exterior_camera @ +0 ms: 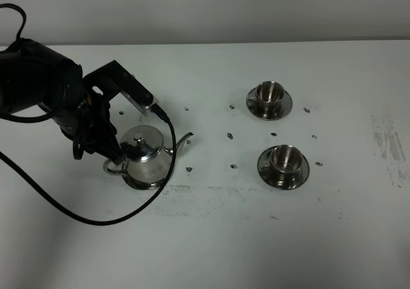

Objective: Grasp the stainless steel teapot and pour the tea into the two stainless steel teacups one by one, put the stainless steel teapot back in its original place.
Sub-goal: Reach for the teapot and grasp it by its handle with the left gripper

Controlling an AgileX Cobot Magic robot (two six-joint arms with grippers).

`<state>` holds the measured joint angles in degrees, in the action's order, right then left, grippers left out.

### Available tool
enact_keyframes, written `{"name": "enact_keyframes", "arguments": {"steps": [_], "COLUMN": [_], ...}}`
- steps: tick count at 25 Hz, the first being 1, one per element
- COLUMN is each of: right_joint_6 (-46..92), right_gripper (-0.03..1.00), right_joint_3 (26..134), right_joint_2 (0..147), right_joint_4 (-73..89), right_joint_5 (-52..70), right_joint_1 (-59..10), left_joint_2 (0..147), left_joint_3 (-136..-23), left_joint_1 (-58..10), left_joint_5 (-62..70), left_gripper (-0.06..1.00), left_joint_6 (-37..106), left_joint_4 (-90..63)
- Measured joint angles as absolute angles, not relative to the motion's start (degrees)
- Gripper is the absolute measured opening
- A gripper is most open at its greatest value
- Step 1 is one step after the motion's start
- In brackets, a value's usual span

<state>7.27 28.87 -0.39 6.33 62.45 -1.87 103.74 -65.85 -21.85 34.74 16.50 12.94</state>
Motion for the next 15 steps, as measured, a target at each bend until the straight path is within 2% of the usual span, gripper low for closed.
{"name": "enact_keyframes", "arguments": {"steps": [15], "right_joint_6": [7.2], "right_gripper": [0.59], "right_joint_3": [28.9], "right_joint_2": [-0.4], "right_joint_4": [6.3], "right_joint_5": [62.3], "right_joint_1": [-1.9], "left_joint_2": [103.9], "left_joint_3": [-65.9], "left_joint_1": [-22.0], "left_joint_5": [36.1], "left_gripper": [0.31], "left_joint_6": [18.6], "left_joint_4": [12.4]}}
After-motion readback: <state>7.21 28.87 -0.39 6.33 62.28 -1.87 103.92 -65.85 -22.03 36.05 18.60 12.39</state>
